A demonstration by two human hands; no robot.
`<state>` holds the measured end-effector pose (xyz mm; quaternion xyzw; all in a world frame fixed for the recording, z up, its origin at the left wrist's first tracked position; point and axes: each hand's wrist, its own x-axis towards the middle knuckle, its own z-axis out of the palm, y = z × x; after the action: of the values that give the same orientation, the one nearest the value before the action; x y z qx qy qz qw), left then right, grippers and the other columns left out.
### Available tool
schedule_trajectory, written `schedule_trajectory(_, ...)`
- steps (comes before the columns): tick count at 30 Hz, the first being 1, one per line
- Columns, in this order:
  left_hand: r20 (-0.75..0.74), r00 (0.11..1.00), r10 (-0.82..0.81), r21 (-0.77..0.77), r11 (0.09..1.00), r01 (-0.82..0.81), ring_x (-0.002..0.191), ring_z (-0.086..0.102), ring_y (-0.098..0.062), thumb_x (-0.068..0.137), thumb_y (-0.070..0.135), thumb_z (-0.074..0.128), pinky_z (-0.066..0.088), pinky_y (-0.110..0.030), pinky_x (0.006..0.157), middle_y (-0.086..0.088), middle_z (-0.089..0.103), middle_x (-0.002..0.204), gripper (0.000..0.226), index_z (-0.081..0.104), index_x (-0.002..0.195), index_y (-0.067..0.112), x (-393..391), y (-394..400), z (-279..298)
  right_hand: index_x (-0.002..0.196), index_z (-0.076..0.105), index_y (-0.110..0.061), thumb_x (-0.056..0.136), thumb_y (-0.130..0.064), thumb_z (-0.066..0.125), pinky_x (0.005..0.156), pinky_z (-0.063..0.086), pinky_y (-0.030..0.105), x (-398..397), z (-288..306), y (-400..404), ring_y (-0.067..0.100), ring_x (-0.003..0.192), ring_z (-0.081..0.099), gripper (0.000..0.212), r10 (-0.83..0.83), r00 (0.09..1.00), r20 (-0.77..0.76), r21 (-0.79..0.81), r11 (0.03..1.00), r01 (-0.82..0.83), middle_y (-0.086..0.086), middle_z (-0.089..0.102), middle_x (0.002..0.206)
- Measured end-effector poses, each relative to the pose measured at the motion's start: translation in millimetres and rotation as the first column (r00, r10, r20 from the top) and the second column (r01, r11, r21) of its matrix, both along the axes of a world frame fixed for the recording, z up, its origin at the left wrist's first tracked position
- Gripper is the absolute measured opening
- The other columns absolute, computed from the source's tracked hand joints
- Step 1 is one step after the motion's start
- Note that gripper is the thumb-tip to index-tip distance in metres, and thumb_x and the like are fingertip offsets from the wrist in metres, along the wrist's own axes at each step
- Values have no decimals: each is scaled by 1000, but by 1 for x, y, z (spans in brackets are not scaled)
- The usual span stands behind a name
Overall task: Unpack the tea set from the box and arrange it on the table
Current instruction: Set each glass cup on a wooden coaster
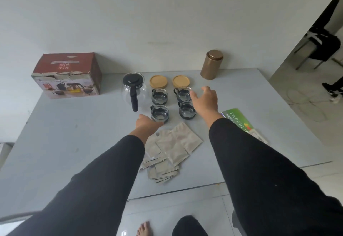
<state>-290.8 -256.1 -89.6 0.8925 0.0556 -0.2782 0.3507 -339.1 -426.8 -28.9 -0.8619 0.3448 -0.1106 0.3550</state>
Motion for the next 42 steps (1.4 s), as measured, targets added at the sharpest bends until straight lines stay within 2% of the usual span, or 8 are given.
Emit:
schedule_trajectory(3, -33, 999, -5, 65, 998, 7, 107, 53, -23, 75, 44, 77, 45, -28, 82, -13, 51, 122, 98, 23, 141, -4, 6, -3, -16, 138, 39, -7, 95, -36, 52, 98, 38, 33, 12, -14, -12, 30, 125, 44, 53, 38, 999, -33, 24, 999, -37, 15, 37, 139)
schedule_trajectory(5, -38, 999, 20, 93, 996, -16, 123, 47, -27, 71, 45, 79, 45, -32, 97, -14, 46, 132, 102, 23, 141, -3, 13, -7, -28, 137, 40, -8, 94, -35, 52, 97, 38, 32, 26, -22, -20, 30, 124, 45, 52, 81, 995, -51, 28, 996, -80, 15, 38, 138)
schedule_trajectory(10, -58, 993, 102, 178, 980, -91, 135, 32, -29, 63, 44, 85, 33, -40, 111, -13, 36, 141, 112, 21, 143, -1, 25, -28, -49, 137, 40, -9, 94, -35, 53, 98, 39, 33, 62, -34, -49, 29, 122, 47, 53, 251, 963, -100, -3, 968, -252, 14, 39, 136)
schedule_trajectory(14, -37, 987, 154, 246, 959, -141, 136, 27, -29, 53, 49, 88, 28, -36, 113, -13, 31, 141, 125, 18, 144, -2, 32, -44, -64, 140, 37, -9, 93, -35, 54, 99, 39, 33, 90, -45, -81, 29, 124, 46, 57, 304, 943, -137, -26, 950, -311, 14, 38, 138)
schedule_trajectory(17, -44, 979, 197, 291, 940, -176, 142, 14, -29, 42, 54, 89, 25, -40, 116, -12, 21, 147, 139, 15, 146, -1, 32, -51, -75, 141, 36, -8, 92, -35, 56, 99, 39, 33, 106, -56, -96, 29, 124, 46, 59, 336, 928, -162, -18, 939, -343, 14, 38, 138)
schedule_trajectory(22, -43, 984, 176, 347, 926, -150, 148, -13, -27, 60, 45, 86, 13, -47, 119, -8, -16, 159, 139, -10, 151, 3, 28, -59, -81, 137, 39, -9, 85, -35, 64, 98, 40, 34, 126, -79, -103, 31, 121, 47, 63, 400, 894, -199, 30, 915, -403, 14, 39, 134)
schedule_trajectory(30, -110, 981, 161, 417, 903, -102, 147, -15, -28, 63, 44, 85, 13, -48, 118, -9, -21, 158, 138, -15, 151, 5, 36, -61, -87, 140, 32, -16, 72, -42, 75, 99, 41, 36, 146, -112, -98, 33, 125, 43, 86, 449, 859, -246, 101, 893, -438, 13, 34, 136)
schedule_trajectory(42, -209, 968, 138, 472, 881, -23, 146, -20, -29, 65, 50, 82, 11, -48, 119, -9, -29, 156, 141, -24, 148, 6, 46, -60, -91, 137, 32, -15, 72, -31, 74, 93, 48, 38, 156, -127, -93, 37, 115, 51, 79, 390, 877, -280, 65, 919, -388, 15, 37, 132)
